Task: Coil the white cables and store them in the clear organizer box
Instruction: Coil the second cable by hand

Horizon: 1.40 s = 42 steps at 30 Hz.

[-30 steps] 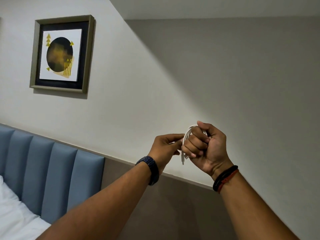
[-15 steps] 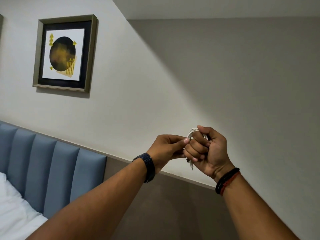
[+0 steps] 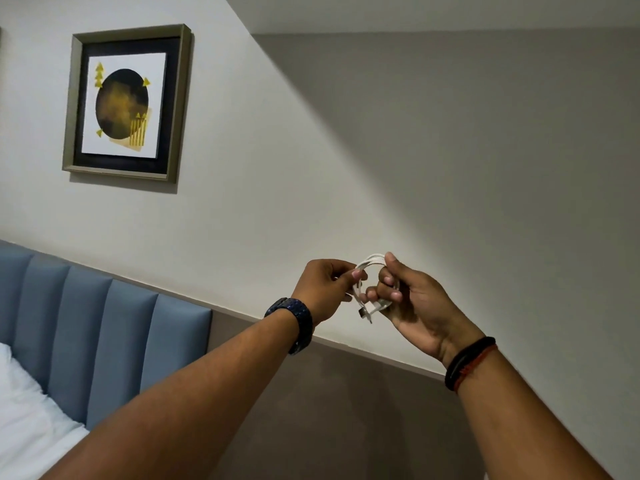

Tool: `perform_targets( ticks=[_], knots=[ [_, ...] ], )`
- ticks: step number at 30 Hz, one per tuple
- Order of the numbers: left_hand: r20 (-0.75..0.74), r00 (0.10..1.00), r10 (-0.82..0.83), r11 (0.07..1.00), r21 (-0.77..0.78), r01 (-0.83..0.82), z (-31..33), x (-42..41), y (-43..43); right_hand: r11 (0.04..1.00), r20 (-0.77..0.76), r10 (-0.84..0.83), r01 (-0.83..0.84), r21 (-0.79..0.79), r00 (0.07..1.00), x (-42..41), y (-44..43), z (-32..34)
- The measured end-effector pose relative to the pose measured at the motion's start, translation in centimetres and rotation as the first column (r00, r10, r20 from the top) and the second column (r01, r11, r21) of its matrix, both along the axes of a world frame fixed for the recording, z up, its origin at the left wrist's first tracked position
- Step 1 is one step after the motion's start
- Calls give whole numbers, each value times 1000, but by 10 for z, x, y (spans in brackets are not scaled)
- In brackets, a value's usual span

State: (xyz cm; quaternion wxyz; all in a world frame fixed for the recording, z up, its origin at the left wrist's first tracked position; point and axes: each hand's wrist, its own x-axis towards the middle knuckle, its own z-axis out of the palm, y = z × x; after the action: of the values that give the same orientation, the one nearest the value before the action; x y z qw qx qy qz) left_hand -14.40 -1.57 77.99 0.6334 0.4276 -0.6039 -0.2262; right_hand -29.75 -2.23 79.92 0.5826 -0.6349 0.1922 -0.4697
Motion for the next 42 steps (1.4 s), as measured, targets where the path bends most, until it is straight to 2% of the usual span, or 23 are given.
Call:
perform_targets(
  ticks=[3,5,10,14,19,24,28,34,42],
  knots=[
    [40,999,18,999,26,-19,0,-1,0,992,-73,-119,115,-61,990,-3,0,-4],
    [12,1000,-7,998,60,6,-2,-3,-2,974,-111,-202,188,-123,973,-1,-1,-6],
    [-188,979,-80,990,101,100,-7,-11,-7,872,-181,-437,366,-325,881,4,-9,-11],
    [-358,910,-207,959,111,261,-12,-16,-7,798,-223,-551,431,-421,804,7,-11,-13],
    [-434,836,-335,907,92,411,-15,-14,-7,723,-236,-632,453,-521,738,7,-11,-14],
    [-414,831,-372,862,180,475,-14,-10,-7,707,-262,-656,455,-541,708,7,-13,-16],
    [-142,958,-250,936,219,277,-17,-11,-12,688,-279,-682,463,-560,676,8,-15,-18],
    [26,992,-126,973,197,118,-14,3,-9,690,-277,-699,523,-500,659,-1,-26,-24],
    [-42,997,-62,988,140,67,-20,28,-3,806,-297,-562,430,-407,772,-5,-23,-23]
  ],
)
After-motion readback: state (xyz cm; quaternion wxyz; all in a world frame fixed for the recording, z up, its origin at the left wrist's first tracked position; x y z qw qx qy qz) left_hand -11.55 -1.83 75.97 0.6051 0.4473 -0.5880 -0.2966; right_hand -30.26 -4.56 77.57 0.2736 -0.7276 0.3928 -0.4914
